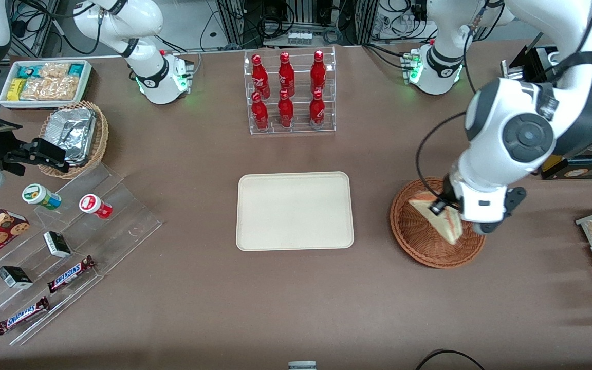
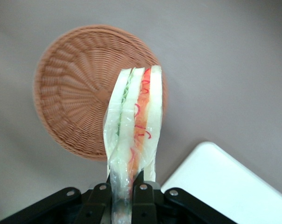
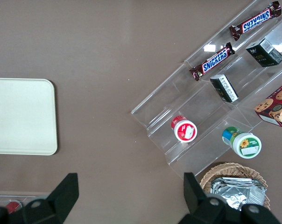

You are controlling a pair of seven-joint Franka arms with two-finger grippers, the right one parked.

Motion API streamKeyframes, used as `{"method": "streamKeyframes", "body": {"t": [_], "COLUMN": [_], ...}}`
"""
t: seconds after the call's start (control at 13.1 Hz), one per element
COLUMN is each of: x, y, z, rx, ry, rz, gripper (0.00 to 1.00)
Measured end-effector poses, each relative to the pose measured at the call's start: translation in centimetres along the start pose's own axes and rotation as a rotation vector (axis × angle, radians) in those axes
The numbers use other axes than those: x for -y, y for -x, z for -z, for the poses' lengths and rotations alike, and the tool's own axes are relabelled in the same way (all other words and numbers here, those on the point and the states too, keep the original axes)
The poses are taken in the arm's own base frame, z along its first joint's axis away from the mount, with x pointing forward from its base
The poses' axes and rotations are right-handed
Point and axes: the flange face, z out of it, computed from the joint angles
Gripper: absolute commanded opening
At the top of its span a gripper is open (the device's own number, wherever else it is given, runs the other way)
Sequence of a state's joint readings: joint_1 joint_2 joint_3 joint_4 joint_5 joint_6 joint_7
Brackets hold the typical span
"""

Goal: Place sandwich from basket to tray
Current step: 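Lift the sandwich out of the basket with the left gripper, then carry the sandwich over the cream tray and lower it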

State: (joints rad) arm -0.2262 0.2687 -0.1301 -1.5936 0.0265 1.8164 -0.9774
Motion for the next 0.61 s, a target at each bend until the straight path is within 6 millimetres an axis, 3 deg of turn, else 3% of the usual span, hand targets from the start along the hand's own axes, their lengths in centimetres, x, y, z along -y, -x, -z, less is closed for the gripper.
{"method": "streamKeyframes", "body": {"t": [0.31, 0.61], "x": [-6.6, -13.2], "y": [6.9, 12.5], "z": [-0.7, -5.0], "rx": [-0.001, 0.018], "ry": [0.03, 0.033], "rz": [-0.181, -0.299], "gripper": [0.0, 0.0]}}
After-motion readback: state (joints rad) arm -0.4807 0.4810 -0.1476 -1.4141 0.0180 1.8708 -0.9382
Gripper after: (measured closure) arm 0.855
